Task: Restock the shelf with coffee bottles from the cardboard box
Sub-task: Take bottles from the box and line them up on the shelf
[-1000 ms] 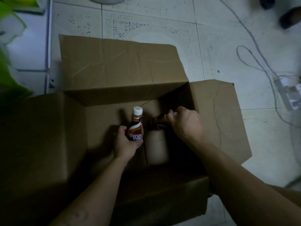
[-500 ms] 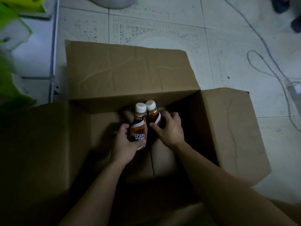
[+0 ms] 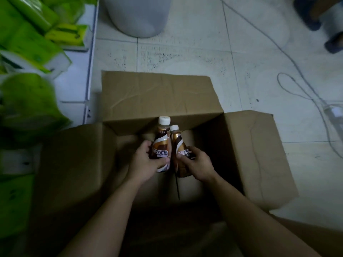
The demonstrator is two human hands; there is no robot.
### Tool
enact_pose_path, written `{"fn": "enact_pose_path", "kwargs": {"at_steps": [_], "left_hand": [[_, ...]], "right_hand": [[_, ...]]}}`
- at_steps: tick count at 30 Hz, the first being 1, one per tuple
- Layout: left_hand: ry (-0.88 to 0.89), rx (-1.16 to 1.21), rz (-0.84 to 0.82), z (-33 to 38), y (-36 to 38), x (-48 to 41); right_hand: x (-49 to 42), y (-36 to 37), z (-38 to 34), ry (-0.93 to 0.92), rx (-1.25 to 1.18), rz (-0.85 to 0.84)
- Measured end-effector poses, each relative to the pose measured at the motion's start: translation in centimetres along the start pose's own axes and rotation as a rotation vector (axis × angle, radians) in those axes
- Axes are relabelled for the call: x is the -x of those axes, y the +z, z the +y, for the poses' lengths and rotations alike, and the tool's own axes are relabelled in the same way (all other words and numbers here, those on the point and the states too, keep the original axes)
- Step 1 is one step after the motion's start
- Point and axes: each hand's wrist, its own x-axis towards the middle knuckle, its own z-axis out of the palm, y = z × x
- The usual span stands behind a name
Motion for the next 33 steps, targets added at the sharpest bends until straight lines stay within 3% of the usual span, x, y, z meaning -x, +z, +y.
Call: {"fn": "enact_pose_path", "kwargs": {"at_steps": [8,20,25,33], "left_hand": [[0.185,-0.004,-0.025,8.4,-3.8,7.0],[0.529,-0.013,0.148,24.5,-9.5,23.9],[0.695,0.021,0.265,29.7,-13.1,31.7],[0.861,-0.067,0.541,33.9,-21.2,42.9]], "right_hand": [[8.6,-4.8,-9.1,-0.229,-0.376,-0.083],[24.2,-10.0,-24.5,-0.704,-0.366,-0.140],[31.4,-10.8,-30.1,-0.923,-0.406,-0.229],[38.6,-6.4,-39.3,-1.088,-0.509,-0.292]]}}
